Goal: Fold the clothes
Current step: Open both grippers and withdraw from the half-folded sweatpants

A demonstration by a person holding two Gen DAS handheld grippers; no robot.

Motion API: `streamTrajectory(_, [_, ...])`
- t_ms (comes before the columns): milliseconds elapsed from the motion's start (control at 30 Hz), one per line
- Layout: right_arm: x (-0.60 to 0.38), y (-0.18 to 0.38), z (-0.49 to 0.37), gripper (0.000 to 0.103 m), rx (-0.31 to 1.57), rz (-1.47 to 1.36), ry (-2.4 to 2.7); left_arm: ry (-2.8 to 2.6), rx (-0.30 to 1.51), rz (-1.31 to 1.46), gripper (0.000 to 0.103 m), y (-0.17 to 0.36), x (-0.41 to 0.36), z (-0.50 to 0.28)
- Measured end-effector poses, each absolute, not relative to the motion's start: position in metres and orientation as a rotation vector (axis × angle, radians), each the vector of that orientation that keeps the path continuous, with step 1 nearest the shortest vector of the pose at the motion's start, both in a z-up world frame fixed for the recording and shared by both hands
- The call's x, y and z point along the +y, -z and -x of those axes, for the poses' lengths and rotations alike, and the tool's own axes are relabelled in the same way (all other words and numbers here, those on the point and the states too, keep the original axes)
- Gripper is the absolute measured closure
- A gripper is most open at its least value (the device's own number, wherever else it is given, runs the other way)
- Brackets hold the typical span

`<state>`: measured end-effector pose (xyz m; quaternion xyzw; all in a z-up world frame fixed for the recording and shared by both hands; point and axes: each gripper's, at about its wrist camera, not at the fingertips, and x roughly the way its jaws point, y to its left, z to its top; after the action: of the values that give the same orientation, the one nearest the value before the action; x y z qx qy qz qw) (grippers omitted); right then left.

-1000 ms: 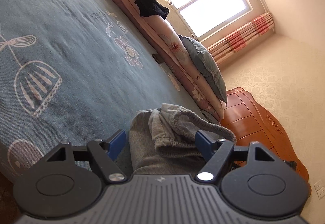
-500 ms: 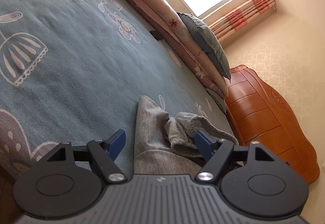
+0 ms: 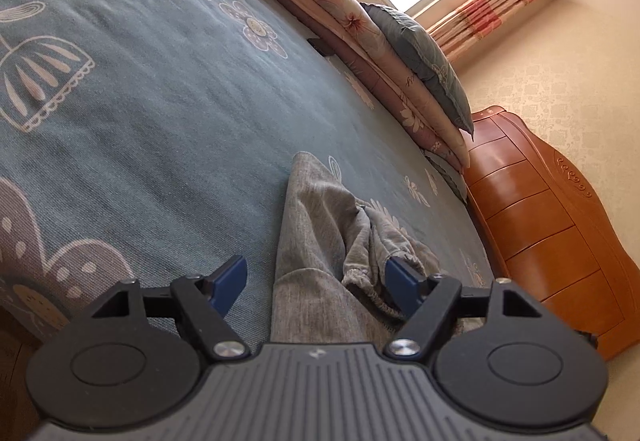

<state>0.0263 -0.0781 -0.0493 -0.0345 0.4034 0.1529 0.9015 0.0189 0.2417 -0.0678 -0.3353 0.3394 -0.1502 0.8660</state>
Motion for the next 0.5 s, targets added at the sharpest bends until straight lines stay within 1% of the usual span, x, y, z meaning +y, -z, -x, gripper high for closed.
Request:
streamTrajectory(133, [-0.066,0.033,-0.001,0.02,0.72,0.298,-0.347,0.283,0.692,0.633,0.027,0.06,0.231,-0.014])
streamTrajectory(333, [-0.037,-0.004,0.01,0.02,0.565,0.37,-0.457,0.251,0.676,0.529,0.027,0.048,0.214,-0.003])
streamTrajectory(400, [-0.015,-0.001,0.005,0.02,0.556,0.433,-0.486,0.249,0.677,0.514,0.027,0.045,0.211,0.001])
streamTrajectory(500, [0.014,0.019,-0.007,0.02,0.57,0.538,-0.473,0.235,0.671,0.506,0.027,0.042,0.214,0.008])
